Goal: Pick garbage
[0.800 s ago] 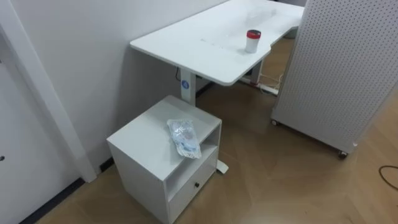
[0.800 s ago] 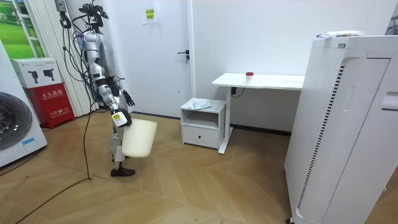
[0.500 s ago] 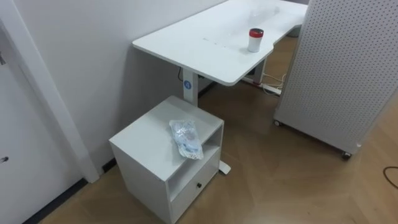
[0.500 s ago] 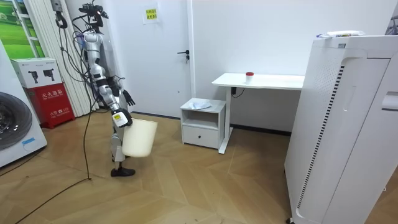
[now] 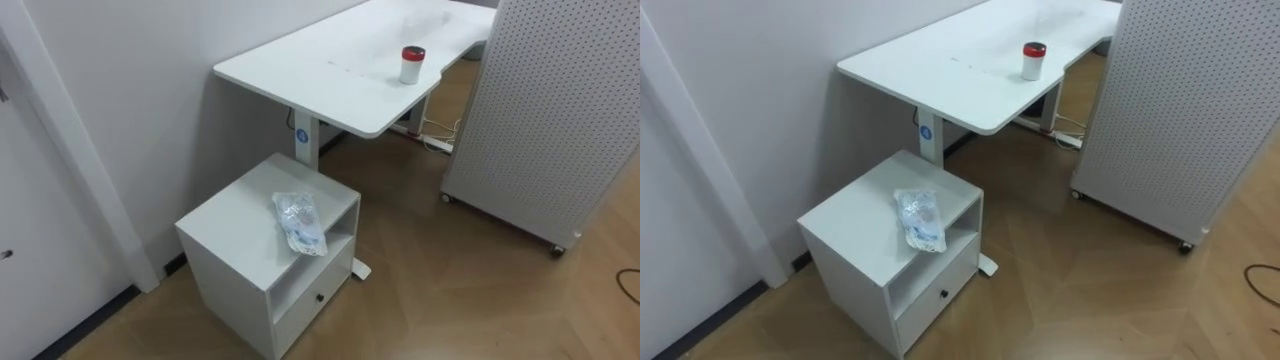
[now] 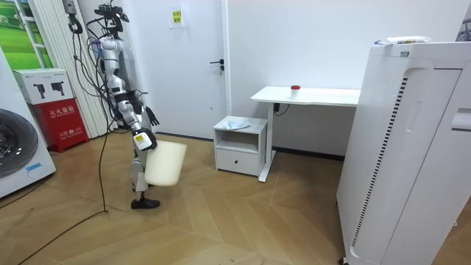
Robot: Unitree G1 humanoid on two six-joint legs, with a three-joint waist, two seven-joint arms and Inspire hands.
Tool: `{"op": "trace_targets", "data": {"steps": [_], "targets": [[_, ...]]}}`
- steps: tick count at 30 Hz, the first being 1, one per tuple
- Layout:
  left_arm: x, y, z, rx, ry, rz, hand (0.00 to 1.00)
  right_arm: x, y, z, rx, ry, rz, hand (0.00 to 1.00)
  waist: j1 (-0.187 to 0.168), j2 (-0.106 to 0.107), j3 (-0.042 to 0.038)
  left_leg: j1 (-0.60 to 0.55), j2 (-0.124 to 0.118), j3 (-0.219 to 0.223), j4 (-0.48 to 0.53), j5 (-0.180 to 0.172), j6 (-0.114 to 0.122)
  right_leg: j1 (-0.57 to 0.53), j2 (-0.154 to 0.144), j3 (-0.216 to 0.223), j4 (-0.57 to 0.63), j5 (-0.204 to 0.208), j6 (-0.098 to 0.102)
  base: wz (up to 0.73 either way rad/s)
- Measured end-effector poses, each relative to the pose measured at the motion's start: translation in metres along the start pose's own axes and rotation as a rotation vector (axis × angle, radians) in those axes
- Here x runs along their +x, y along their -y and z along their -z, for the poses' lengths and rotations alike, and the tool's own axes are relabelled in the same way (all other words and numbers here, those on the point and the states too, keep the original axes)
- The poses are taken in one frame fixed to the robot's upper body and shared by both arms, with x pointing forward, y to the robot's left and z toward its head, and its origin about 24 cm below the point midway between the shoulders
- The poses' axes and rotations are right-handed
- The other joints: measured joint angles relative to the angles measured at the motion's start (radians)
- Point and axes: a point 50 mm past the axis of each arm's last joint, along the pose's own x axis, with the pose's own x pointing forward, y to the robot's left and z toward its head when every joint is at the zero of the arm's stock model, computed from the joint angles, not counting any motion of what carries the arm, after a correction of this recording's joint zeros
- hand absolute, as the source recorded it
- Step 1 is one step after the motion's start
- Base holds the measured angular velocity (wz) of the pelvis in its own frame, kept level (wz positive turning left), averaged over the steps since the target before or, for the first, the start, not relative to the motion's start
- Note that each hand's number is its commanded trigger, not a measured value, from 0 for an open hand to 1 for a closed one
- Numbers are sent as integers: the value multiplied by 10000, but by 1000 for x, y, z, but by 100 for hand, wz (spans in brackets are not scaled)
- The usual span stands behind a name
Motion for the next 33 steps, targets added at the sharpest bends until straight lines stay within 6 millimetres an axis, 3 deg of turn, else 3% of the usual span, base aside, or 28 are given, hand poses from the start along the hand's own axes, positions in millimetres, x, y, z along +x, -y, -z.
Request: {"op": "trace_targets", "data": {"steps": [8, 10, 12, 14, 19, 20, 21, 22, 23, 24, 26, 27, 29, 30, 33], "targets": [[-2, -4, 16, -180, -810, -163, 0, -1, 1, 5, 346, -275, 104, 100, -17, -114, 32, -128, 52, -148, 272, -159, -70, -14, 9, -216, 154, -188, -17, 6], [-3, -3, 20, 136, -990, -124, 0, 0, 1, 5, 319, -307, 88, 100, -9, -76, 38, -339, 185, -166, 861, -456, -106, -105, 12, -244, 553, -419, -51, 3], [-3, -6, 24, 745, -1229, -93, 0, 0, -1, 2, -6, -245, 7, 100, 3, -145, 48, -754, 381, -173, 2042, -904, -236, -413, -44, -245, 1530, -1005, -138, 0], [-3, -7, 26, 1042, -1373, -86, 0, 0, -2, 1, -38, -184, -32, 100, -19, -302, 28, -1087, 482, -158, 2962, -984, -277, -504, -137, -284, 2019, -1379, -210, 7], [-4, -5, 27, 1142, -1540, 41, 0, 1, -1, -1, -85, -97, -10, 100, -15, -180, 58, -1600, 960, -130, 4373, -939, -261, -164, 75, -299, 2099, -1622, -535, 5], [-5, -3, 31, 1155, -1628, 158, 0, 0, 0, -1, -102, -99, 48, 100, -27, -201, 93, -1909, 924, -189, 4688, -946, -204, -67, 69, -204, 2087, -1678, -622, 29], [-4, -1, 27, 1237, -1522, 255, 0, 0, 4, 1, -118, -154, 218, 100, -119, -218, 100, -2312, 589, -226, 4347, -1002, -105, -50, 0, 34, 2110, -1803, -646, 35], [-3, 0, 24, 1321, -1413, 288, 0, -1, 6, 1, -126, -177, 292, 100, -121, -257, 85, -2548, 416, -231, 4101, -983, -81, -52, -59, 101, 2116, -1847, -622, 10], [-3, 1, 24, 1388, -1389, 316, 0, -1, 9, 0, -153, -145, 384, 100, 55, -268, 75, -2955, 144, -89, 3437, -879, -53, -50, -140, 316, 2099, -1888, -581, -33], [-4, 0, 26, 1339, -1491, 268, 0, -1, 11, -1, -207, -135, 408, 100, 150, -200, 104, -3277, 54, -97, 2709, -273, 54, -40, -181, 331, 2085, -1942, -561, -49], [-6, -1, 34, 1297, -1677, 221, 0, 0, 11, -2, -375, -94, 401, 100, 215, -158, 88, -3381, -41, -91, 2316, 603, 219, 168, -241, 547, 2080, -2111, -395, -41], [-6, -1, 33, 1287, -1639, 231, 0, -1, 14, 1, -377, -152, 467, 100, 159, -193, 15, -3337, -182, -93, 2411, 825, 402, 214, -322, 569, 2080, -2246, -235, -20], [-4, -1, 28, 1268, -1415, 223, 0, -2, 15, 3, -375, -206, 486, 100, 129, -271, -33, -3335, -378, -36, 2615, 660, 512, 282, -443, 575, 1959, -2274, -58, 0], [-2, -1, 18, 1252, -1136, 210, 0, -2, 13, 2, -358, -145, 452, 100, 112, -323, 18, -3332, -464, -40, 2663, 578, 559, 321, -525, 583, 1916, -2209, 57, 0], [3, -1, -4, 1215, -470, 177, 0, -1, 12, 0, -427, -72, 475, 100, 88, -432, 65, -3293, -596, 132, 3043, 296, 718, 543, -701, 829, 1816, -2107, 209, -6]]}}
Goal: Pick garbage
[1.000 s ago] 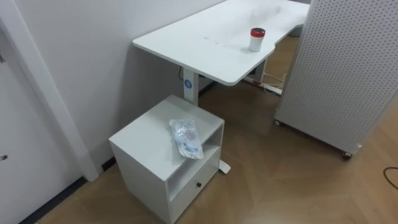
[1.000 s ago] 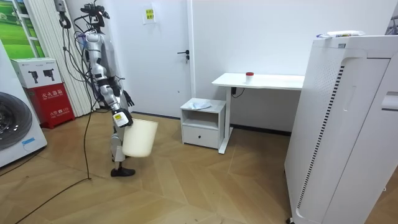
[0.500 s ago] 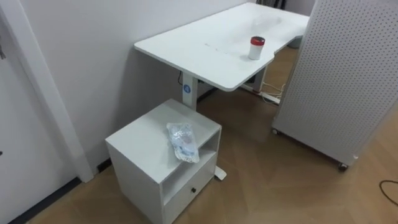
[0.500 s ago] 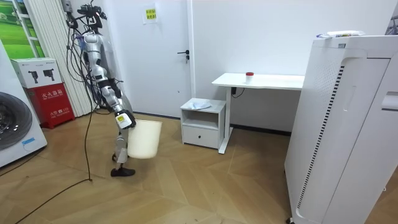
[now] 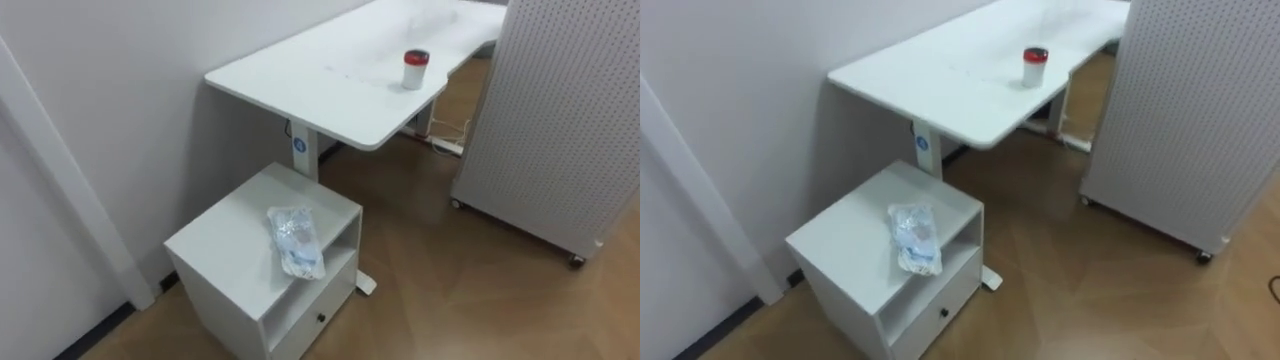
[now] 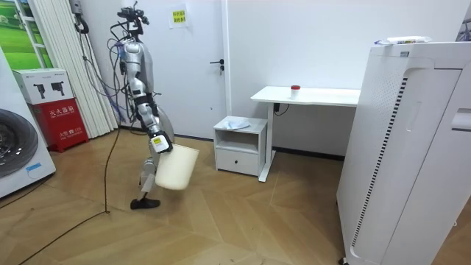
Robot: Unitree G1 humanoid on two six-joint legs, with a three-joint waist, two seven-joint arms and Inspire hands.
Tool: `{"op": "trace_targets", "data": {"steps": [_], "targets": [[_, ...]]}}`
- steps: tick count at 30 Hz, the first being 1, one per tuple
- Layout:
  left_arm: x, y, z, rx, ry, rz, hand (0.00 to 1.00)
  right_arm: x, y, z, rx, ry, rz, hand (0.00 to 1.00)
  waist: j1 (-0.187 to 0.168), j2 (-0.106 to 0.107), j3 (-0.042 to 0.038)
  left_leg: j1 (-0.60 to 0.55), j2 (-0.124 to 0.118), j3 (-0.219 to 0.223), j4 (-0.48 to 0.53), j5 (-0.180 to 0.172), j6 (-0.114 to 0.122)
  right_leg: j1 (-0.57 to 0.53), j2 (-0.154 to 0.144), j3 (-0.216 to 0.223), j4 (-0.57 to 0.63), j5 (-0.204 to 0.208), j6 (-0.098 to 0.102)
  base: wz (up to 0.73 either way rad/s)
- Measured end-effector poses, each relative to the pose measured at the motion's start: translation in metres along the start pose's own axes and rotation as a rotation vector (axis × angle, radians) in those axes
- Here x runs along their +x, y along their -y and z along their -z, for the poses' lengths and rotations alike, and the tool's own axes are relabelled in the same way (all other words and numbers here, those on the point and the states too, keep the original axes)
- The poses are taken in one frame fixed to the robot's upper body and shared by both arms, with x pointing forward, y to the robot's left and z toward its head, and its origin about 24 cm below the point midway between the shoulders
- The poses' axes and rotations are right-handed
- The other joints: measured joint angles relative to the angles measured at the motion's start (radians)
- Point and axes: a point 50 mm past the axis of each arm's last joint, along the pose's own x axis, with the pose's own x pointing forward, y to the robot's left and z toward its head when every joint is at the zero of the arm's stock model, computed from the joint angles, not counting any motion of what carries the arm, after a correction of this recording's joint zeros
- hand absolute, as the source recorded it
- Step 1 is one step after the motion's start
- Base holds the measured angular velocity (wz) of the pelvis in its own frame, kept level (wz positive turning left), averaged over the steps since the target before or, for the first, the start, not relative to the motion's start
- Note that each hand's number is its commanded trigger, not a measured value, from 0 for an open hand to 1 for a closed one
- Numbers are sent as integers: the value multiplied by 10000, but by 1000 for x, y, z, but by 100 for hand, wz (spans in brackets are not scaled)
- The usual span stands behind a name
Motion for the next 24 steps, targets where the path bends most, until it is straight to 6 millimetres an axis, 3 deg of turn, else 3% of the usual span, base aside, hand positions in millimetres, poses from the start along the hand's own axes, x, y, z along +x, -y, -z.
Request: {"op": "trace_targets", "data": {"steps": [4, 5, 7, 9, 10, 11, 12, 14, 15, 16, 17, 18, 20, 24], "targets": [[2, -2, -16, 58, 436, -31, 0, 1, -2, -6, -219, 147, -1, 100, -87, 37, 6, 286, -156, 253, 124, -470, 133, 29, -274, 20, 634, 5, 12, -7], [3, -2, -21, 83, 597, -41, 0, 2, -2, -9, -195, 226, 80, 100, -61, 67, -14, 506, -265, 411, -64, -515, 202, -257, -515, 92, 1411, 17, 32, -5], [3, -2, -25, -68, 752, -104, 0, 3, -1, -15, -187, 401, 248, 100, -110, -1, 28, 862, -443, 440, -371, -590, 276, -865, -857, 279, 2960, 205, 200, 0], [3, -2, -32, 112, 1052, -218, 0, 3, 3, -20, -267, 616, 516, 100, -68, 330, -19, 1307, -414, 493, -691, -930, 275, -1595, -1012, 330, 4663, 1143, 182, 0], [3, -2, -32, 138, 1091, -259, 0, 3, 4, -22, -283, 694, 545, 100, -91, 458, -8, 1390, -377, 368, -768, -977, 290, -1723, -987, 322, 4909, 1316, 143, -14], [3, -3, -33, 164, 1166, -375, 0, 3, 3, -27, -284, 892, 531, 100, 0, 574, -53, 1590, -371, 243, -1042, -996, 302, -2105, -995, 289, 5076, 1107, 163, -24], [3, -3, -33, 165, 1191, -463, 0, 4, 2, -32, -286, 1092, 451, 100, 98, 668, -14, 1751, -288, 200, -1209, -995, 295, -2508, -916, 197, 4862, 562, 101, -26], [3, -4, -34, 168, 1309, -546, 0, 4, -1, -35, -287, 1223, 314, 100, 133, 676, -6, 1951, -203, 140, -1363, -984, 260, -2910, -810, -174, 3634, 293, 74, -2], [3, -5, -36, 133, 1436, -579, 0, 4, -4, -35, -289, 1245, 261, 100, 136, 557, -22, 1994, -210, 137, -1369, -1029, 176, -3094, -841, -345, 2264, 499, 43, 10], [2, -5, -37, 92, 1483, -581, 0, 4, -5, -36, -328, 1246, 226, 100, 153, 541, -1, 2019, -178, 100, -1333, -1083, 101, -3183, -804, -319, 1959, 854, 71, 11], [2, -1, -37, -50, 1512, -479, 0, 4, -6, -34, -398, 1139, 200, 100, 159, 543, -91, 2142, -60, 73, -1418, -1059, 3, -2998, -593, -356, 1517, 1039, 16, 0], [1, 0, -36, -125, 1504, -416, 0, 5, -7, -34, -460, 1047, 151, 100, 209, 582, -72, 2318, 102, 84, -1534, -1026, -57, -2618, -328, -424, 1040, 1190, -35, -7], [1, 0, -32, -198, 1471, -429, 0, 5, -9, -32, -629, 1026, -144, 100, 183, 623, -52, 2654, 268, 82, -1802, -971, -151, -2087, -57, -476, 497, 1355, -81, -8], [0, 0, -27, -249, 1402, -438, 0, 4, -9, -25, -718, 863, -211, 100, 193, 549, -37, 3091, 331, 91, -2314, -906, -261, -1701, 235, -401, 31, 1404, -83, -6]]}}
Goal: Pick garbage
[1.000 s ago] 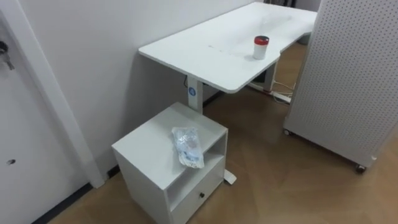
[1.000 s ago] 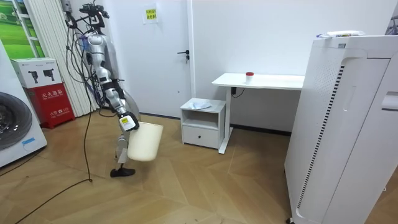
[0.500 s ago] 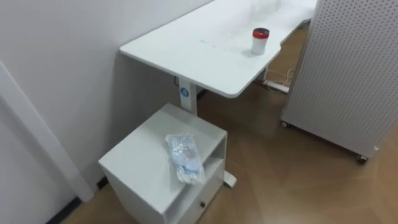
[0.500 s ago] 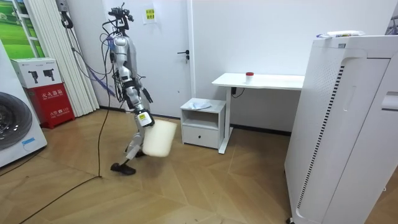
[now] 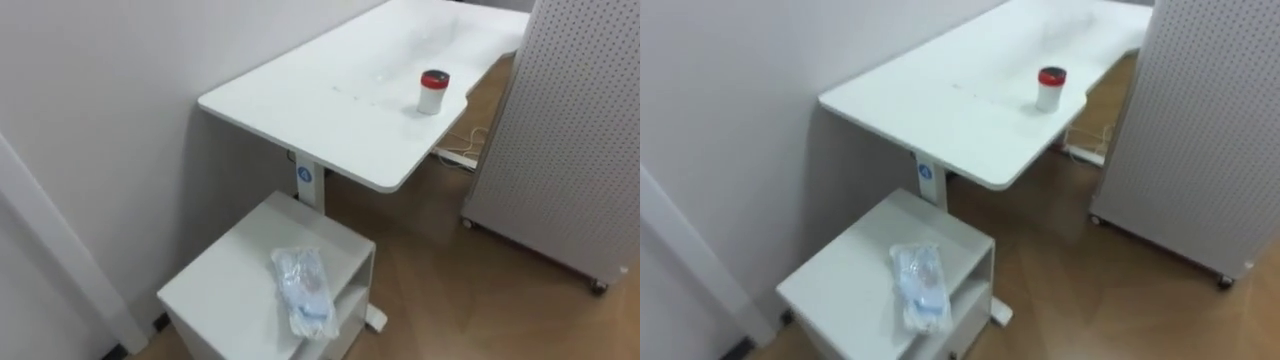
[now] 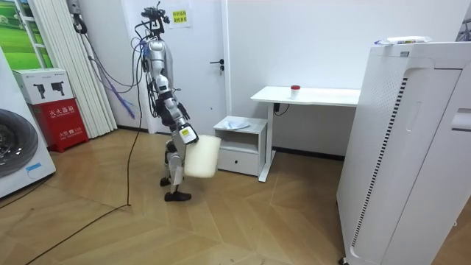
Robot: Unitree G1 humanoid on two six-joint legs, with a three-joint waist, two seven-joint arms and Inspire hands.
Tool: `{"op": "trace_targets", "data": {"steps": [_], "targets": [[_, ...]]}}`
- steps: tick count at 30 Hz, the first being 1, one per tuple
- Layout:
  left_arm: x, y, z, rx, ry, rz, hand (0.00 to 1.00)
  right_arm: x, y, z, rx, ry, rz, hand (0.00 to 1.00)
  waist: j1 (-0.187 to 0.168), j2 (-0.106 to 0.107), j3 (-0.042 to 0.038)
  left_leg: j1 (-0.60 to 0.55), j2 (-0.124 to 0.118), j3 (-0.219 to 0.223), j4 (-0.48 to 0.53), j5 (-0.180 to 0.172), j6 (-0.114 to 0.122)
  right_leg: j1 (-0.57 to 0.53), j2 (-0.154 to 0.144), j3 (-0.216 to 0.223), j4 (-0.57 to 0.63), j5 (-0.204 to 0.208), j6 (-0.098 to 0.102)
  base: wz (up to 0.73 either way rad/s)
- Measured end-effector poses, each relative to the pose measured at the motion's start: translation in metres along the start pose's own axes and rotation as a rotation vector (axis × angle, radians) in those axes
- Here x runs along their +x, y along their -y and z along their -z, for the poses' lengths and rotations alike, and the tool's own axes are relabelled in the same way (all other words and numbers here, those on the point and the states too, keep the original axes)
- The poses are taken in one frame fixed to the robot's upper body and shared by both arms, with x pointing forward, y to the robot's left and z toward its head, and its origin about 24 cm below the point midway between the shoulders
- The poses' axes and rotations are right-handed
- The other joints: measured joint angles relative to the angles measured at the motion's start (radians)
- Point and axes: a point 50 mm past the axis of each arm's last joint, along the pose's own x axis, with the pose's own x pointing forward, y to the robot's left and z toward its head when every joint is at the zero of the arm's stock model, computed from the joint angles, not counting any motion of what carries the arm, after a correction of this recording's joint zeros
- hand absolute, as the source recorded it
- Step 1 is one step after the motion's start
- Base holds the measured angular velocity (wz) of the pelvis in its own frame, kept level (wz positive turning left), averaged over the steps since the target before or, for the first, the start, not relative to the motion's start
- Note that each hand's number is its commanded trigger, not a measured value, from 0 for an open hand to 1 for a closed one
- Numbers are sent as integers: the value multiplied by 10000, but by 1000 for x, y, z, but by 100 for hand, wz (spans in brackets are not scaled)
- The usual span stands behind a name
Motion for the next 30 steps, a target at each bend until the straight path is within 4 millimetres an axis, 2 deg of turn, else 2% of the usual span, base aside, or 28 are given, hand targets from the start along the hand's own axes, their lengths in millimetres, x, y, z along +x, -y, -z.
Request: {"op": "trace_targets", "data": {"steps": [7, 9, 13, 16, 18, 20, 21, 25, 26, 27, 29, 30], "targets": [[-2, 0, 5, 10, 14, 18, 0, -1, -4, 2, -275, 66, -275, 100, 10, -167, -46, 249, 64, 1, -288, 2, -3, 360, 230, 136, -754, 244, 46, -9], [-1, 0, 4, -40, 42, -10, 0, 0, -7, 1, -435, 88, -485, 100, 13, -216, -4, 233, 102, -8, -339, 2, -3, 428, 308, 136, -1006, 367, 53, -2], [1, -1, -9, 37, 468, -13, 0, 2, -12, -11, -637, 399, -646, 100, 11, -231, 3, -194, 120, -52, -208, 1, -3, 84, 309, 133, -1008, 473, 27, 0], [6, -4, -34, 14, 1223, -158, 0, 6, -18, -28, -1217, 778, -798, 100, 21, -131, 67, -766, 138, -58, 79, 1, -3, -383, 299, 134, -972, 563, 17, 0], [8, -7, -57, -156, 1889, -372, 0, 9, -23, -46, -1617, 1165, -882, 100, -32, 97, 149, -1410, 170, -62, 422, 1, -2, -919, 278, 113, -831, 644, -14, 0], [10, -10, -75, -267, 2375, -680, 0, 11, -27, -57, -1871, 1404, -971, 100, -29, 236, 192, -1954, 190, -80, 713, 1, -2, -1437, 234, 121, -567, 659, -40, 0], [10, -10, -87, -301, 2688, -891, 0, 11, -29, -61, -1973, 1458, -1012, 100, -18, 311, 174, -2233, 190, -49, 819, 1, -2, -1748, 212, 134, -401, 661, -48, 0], [8, -15, -120, -328, 3821, -1577, 0, 12, -36, -74, -2287, 1866, -1123, 100, -59, 306, 196, -2798, 206, -56, 1031, 2, -1, -2576, 110, 126, 277, 620, -107, -4], [6, -18, -134, -431, 4210, -1844, 0, 12, -38, -76, -2267, 1913, -1138, 100, -122, 286, 215, -3006, 208, -68, 1143, 2, -1, -2755, 78, 99, 355, 612, -121, 10], [4, -23, -151, -589, 4697, -2186, 0, 12, -41, -81, -2204, 2043, -1133, 100, -192, 236, 288, -3288, 197, -99, 1332, 2, 0, -3036, -18, 26, 575, 582, -170, 13], [-1, -30, -175, -888, 5460, -2729, 0, 12, -44, -90, -2184, 2261, -1162, 100, -283, 227, 381, -3722, 193, -127, 1543, 2, 2, -3446, -75, 0, 792, 579, -188, 8], [-5, -33, -189, -1070, 5907, -3036, 0, 12, -45, -96, -2179, 2410, -1175, 100, -323, 247, 466, -3957, 201, -120, 1688, 6, 9, -3659, -103, -19, 871, 595, -241, 0]]}}
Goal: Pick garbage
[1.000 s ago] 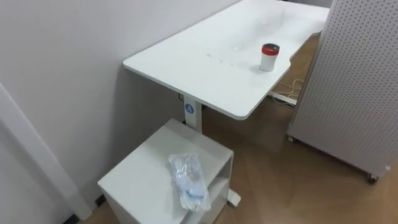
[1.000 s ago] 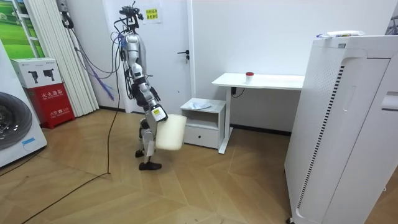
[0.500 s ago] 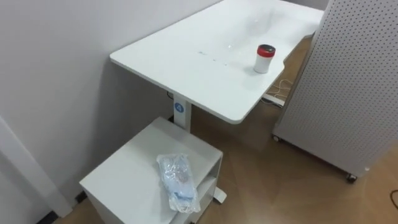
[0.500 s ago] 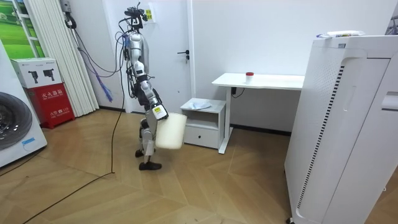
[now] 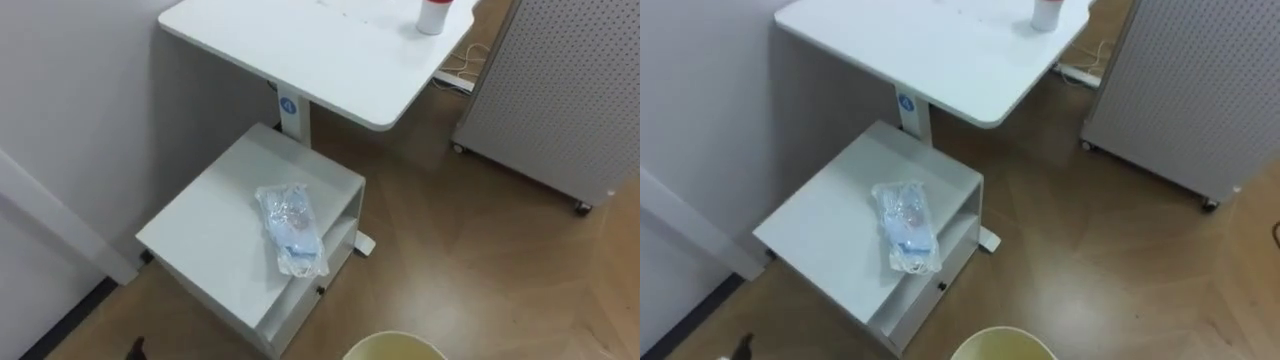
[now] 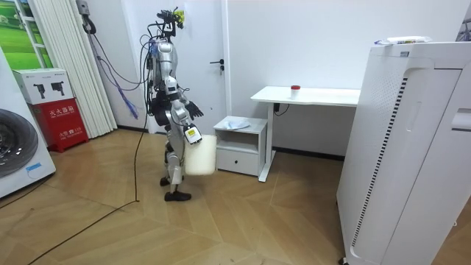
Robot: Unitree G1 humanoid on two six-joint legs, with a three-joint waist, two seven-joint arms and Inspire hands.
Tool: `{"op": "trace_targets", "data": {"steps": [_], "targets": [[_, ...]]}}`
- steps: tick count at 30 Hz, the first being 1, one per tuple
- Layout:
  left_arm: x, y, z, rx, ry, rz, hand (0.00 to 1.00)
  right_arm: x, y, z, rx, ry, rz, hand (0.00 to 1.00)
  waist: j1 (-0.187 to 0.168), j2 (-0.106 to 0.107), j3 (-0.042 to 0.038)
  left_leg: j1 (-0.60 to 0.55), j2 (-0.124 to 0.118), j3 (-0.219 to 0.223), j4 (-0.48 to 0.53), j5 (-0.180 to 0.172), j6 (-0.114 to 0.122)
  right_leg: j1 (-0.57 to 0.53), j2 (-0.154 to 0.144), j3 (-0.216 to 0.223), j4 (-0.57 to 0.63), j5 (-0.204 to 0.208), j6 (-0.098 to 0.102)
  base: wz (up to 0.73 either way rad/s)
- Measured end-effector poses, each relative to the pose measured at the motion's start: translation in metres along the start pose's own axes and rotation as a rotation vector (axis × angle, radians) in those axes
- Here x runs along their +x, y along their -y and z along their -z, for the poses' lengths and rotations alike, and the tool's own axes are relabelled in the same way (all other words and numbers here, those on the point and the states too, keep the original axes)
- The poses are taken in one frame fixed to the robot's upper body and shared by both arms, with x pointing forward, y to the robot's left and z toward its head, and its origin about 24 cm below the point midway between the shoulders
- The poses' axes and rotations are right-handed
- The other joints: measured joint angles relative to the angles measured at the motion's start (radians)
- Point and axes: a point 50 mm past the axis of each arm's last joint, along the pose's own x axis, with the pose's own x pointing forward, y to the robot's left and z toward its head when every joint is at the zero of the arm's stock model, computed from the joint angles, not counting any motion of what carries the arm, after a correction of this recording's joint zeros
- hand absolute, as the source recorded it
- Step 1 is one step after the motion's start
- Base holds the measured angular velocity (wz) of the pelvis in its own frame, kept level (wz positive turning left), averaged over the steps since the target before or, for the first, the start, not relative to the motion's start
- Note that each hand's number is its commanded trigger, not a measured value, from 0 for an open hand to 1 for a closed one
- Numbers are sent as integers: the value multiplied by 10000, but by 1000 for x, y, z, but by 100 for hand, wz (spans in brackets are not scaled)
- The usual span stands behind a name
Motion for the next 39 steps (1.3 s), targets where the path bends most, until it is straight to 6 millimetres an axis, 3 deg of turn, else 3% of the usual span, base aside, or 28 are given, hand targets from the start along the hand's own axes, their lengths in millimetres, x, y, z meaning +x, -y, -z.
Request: {"op": "trace_targets", "data": {"steps": [2, 5, 10, 12, 20, 28, 32, 35, 39], "targets": [[7, -2, -20, -101, 572, -390, 0, 2, -1, -8, -64, 195, 62, 100, -57, 40, 74, -489, 78, 37, 427, -23, 37, -403, -18, -19, 238, 31, -65, -2], [16, -5, -49, -331, 1408, -889, 0, 5, -1, -23, -144, 614, 149, 100, -260, 131, 268, -1115, 141, 41, 853, -41, 67, -984, -91, -93, 672, 11, -173, 7], [24, -12, -74, -365, 2097, -1469, 0, 7, 1, -39, -205, 1107, 205, 100, -436, 156, 305, -1848, 316, 108, 1398, -106, 118, -1761, -135, -98, 1283, 4, -379, -4], [27, -21, -80, -246, 2421, -1919, 0, 7, 4, -46, -481, 1388, 186, 100, -564, 206, 353, -2095, 418, 169, 1569, -107, 111, -2002, -134, -108, 1377, 46, -480, -9], [32, -38, -87, 255, 2984, -2787, 0, 7, 6, -51, 93, 1756, 407, 100, -1029, 276, 412, -2940, 784, 411, 2225, -172, 19, -2784, -89, -162, 1833, -72, -721, 0], [34, -38, -107, 324, 3570, -2943, 0, 6, 3, -58, 85, 2084, 425, 100, -1212, 291, 450, -3288, 860, 460, 2469, -203, 21, -3103, -65, -151, 1942, -93, -748, 0], [35, -38, -116, 450, 3885, -3036, 0, 6, 1, -64, 204, 2343, 326, 100, -1385, 310, 466, -3721, 1034, 542, 2973, -412, 70, -3462, -67, -185, 2281, -211, -773, 0], [35, -34, -125, 1082, 4282, -2836, 0, 6, 5, -64, 310, 2333, 414, 100, -1440, 337, 505, -4005, 1170, 601, 3339, -622, 110, -3725, -68, -163, 2616, -332, -773, -3], [34, -30, -133, 1709, 4760, -2595, 0, 6, 9, -69, 302, 2472, 454, 100, -1664, 470, 626, -4194, 1238, 677, 3550, -723, 156, -3937, -70, -91, 2768, -349, -761, -5]]}}
